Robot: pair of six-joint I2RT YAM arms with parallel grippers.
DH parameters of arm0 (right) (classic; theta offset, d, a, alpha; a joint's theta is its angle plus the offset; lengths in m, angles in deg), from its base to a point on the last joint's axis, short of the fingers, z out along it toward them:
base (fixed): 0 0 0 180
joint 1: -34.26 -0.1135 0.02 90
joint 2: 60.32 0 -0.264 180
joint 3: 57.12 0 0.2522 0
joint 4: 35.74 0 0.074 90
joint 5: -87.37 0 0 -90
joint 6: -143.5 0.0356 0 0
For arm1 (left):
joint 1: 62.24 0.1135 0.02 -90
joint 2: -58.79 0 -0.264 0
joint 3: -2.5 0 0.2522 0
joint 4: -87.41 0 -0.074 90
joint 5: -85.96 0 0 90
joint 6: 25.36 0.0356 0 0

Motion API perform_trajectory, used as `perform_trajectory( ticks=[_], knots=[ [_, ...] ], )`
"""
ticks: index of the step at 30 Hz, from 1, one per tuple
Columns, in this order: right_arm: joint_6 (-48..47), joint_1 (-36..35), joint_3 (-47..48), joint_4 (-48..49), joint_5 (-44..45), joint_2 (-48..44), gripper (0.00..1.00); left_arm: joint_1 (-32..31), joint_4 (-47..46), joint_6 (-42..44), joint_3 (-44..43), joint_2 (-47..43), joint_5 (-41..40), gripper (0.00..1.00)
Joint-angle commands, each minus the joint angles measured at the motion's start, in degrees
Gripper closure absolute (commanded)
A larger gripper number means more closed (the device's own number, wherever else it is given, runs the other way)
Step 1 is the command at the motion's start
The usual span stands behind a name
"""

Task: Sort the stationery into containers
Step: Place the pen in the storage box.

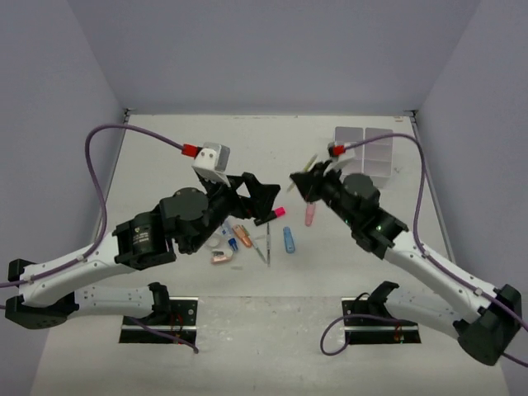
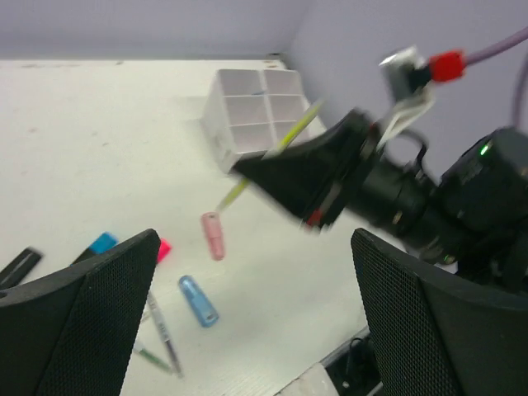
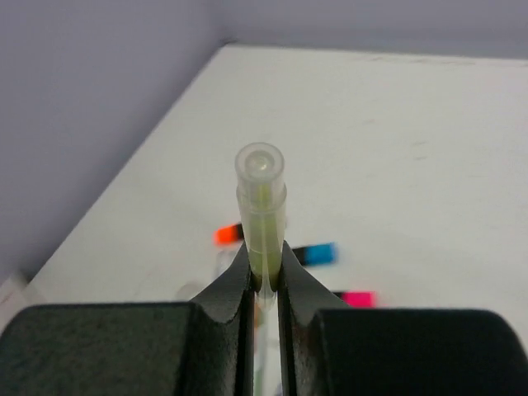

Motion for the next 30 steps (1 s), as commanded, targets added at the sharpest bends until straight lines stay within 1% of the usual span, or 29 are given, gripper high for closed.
perform_trajectory(
  ticks=[1,2,5,6,7,8,11,15,22,24,26,27,29,30],
  knots=[
    [3.2,17.3,10.1,-3.7,22.1,9.0,1.00,0.2,22.0,-12.5,-1.4,1.1,-15.1,0.00],
    [3.7,21.4,12.3,-4.0,23.4,11.7,1.00,0.2,23.1,-13.1,-0.1,1.2,-14.3,0.00],
    [4.0,27.5,19.9,-4.0,25.7,21.7,1.00,0.2,23.7,-12.6,5.6,0.4,-10.1,0.00],
    [3.8,29.9,23.3,-4.0,25.3,24.0,1.00,0.2,23.7,-12.4,7.5,0.3,-9.0,0.00],
    [3.6,31.7,26.4,-4.1,24.2,28.1,1.00,0.2,24.0,-12.5,9.0,-0.1,-8.5,0.00],
    [3.3,32.6,26.9,-4.1,24.0,30.6,1.00,0.2,24.2,-12.5,9.2,-0.3,-8.2,0.00],
    [2.2,34.7,33.7,-4.2,21.7,37.7,1.00,0.2,24.6,-12.8,12.1,-1.2,-6.0,0.00],
    [1.8,35.9,39.8,-5.1,19.8,45.1,1.00,0.2,24.7,-14.2,14.4,-2.7,-5.7,0.00],
    [1.5,36.4,42.8,-5.0,19.4,51.2,1.00,0.2,26.4,-15.7,16.4,-5.4,-6.0,0.00],
    [1.5,36.5,42.2,-5.0,19.3,51.9,0.98,0.2,27.5,-16.1,16.6,-5.9,-6.2,0.00],
    [2.4,36.5,40.5,-4.8,18.8,51.8,0.95,0.2,29.6,-17.2,16.7,-6.6,-7.4,0.00],
    [2.6,36.5,39.7,-3.9,18.3,51.4,0.88,0.2,30.3,-17.9,16.7,-7.0,-7.9,0.00],
    [2.7,36.5,38.1,-2.8,17.5,50.8,0.69,0.2,32.4,-19.2,16.7,-7.5,-9.7,0.00],
    [2.5,36.5,37.8,-2.6,17.2,50.7,0.65,0.3,33.4,-19.5,16.6,-7.6,-10.5,0.00]
  ],
)
